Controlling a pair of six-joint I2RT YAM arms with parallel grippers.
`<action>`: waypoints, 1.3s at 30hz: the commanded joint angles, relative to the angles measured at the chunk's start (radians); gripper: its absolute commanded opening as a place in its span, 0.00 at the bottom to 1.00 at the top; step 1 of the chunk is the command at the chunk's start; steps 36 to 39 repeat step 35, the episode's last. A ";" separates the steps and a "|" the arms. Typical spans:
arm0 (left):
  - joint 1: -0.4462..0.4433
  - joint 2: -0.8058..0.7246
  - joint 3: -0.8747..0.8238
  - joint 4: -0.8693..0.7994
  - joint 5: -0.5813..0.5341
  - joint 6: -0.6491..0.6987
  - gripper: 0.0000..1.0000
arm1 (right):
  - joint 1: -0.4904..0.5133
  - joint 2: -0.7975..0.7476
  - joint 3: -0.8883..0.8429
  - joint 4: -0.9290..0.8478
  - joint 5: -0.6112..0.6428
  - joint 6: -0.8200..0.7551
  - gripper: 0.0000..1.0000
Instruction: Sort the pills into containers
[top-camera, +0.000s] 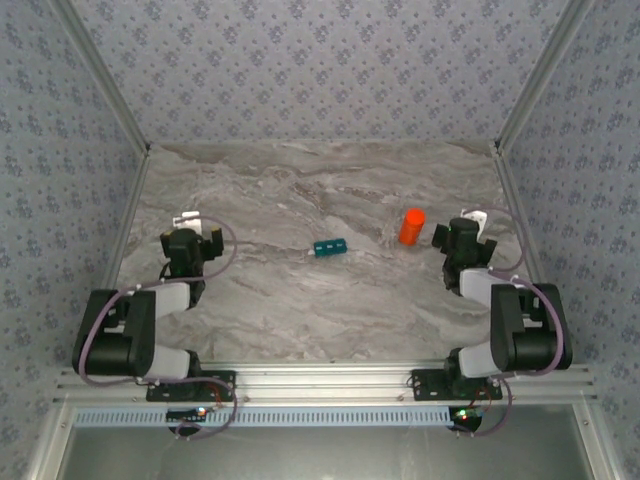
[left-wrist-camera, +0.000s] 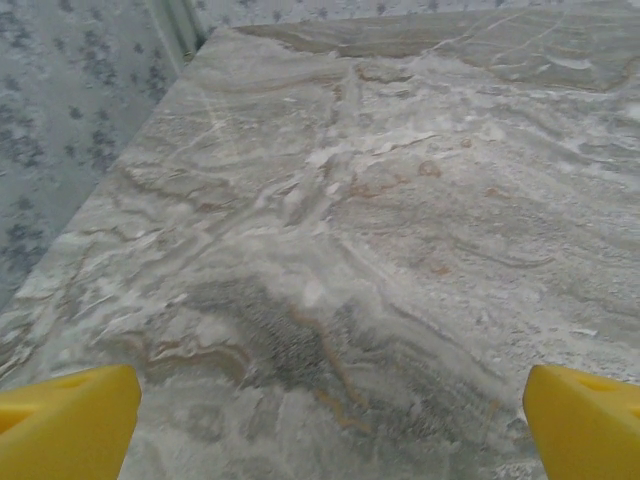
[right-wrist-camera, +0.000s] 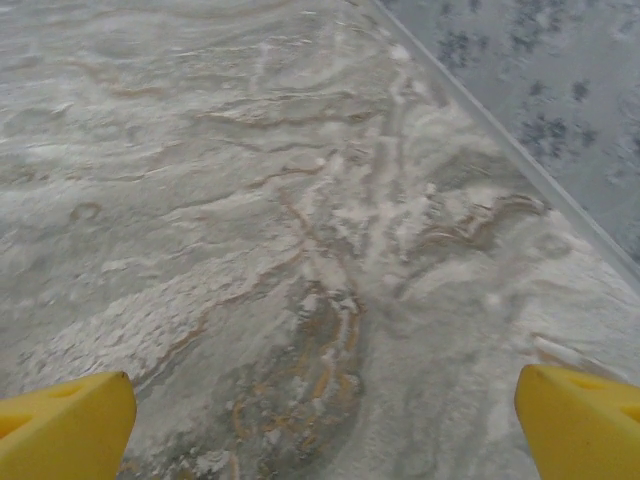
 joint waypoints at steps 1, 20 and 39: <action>0.012 0.062 0.012 0.128 0.115 0.025 0.98 | 0.002 0.043 -0.077 0.323 -0.076 -0.106 0.99; 0.108 0.125 0.052 0.094 0.290 -0.030 0.98 | 0.001 0.110 -0.100 0.418 -0.141 -0.139 0.99; 0.107 0.126 0.054 0.093 0.288 -0.029 0.98 | -0.010 0.107 -0.097 0.410 -0.171 -0.136 0.99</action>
